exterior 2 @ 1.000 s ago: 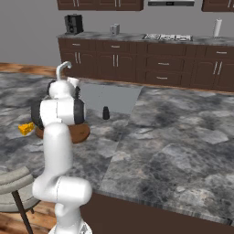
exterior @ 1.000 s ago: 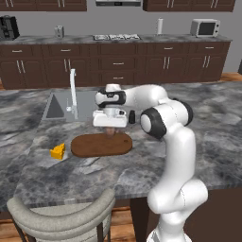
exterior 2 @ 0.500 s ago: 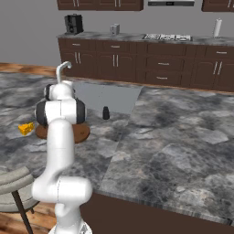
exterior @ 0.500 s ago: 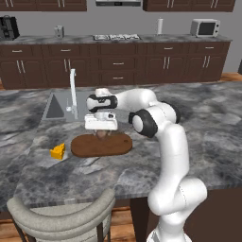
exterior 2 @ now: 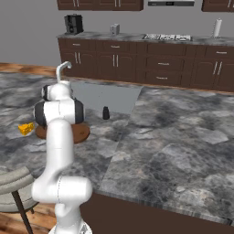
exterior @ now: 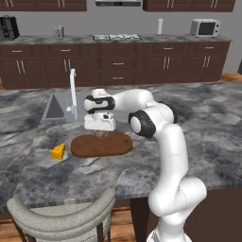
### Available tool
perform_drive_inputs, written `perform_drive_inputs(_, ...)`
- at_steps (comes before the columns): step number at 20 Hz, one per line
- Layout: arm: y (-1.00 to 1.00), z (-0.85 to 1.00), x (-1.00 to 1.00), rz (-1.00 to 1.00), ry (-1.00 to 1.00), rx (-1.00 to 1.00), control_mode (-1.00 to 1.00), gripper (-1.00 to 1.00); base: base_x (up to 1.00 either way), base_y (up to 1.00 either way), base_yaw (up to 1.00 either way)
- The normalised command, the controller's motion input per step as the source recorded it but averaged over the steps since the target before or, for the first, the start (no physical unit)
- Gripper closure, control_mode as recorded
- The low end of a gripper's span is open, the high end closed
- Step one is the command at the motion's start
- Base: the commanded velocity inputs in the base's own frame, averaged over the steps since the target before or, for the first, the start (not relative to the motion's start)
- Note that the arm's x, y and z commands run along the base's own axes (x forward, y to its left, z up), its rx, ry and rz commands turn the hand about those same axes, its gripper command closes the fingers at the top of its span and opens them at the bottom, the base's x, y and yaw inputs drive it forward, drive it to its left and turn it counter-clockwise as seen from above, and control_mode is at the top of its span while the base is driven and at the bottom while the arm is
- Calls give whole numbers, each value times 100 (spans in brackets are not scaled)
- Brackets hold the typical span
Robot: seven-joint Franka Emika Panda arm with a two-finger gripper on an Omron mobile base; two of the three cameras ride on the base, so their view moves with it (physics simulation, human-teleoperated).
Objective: Retrieve the reheated potato from the microwave, then place the potato, cheese, and condiment on the cutting board.
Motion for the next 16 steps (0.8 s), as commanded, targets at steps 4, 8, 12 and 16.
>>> perform_drive_inputs(4,24,-59,-38,-21,-25,-2,-100,100,0,0,0)
perform_drive_inputs(8,17,-64,-44,-13,-29,-3,-100,100,0,0,0)
perform_drive_inputs(12,14,-51,-32,-11,-15,0,-100,100,0,0,0)
perform_drive_inputs(16,19,-22,-26,-11,-1,0,-100,100,0,0,0)
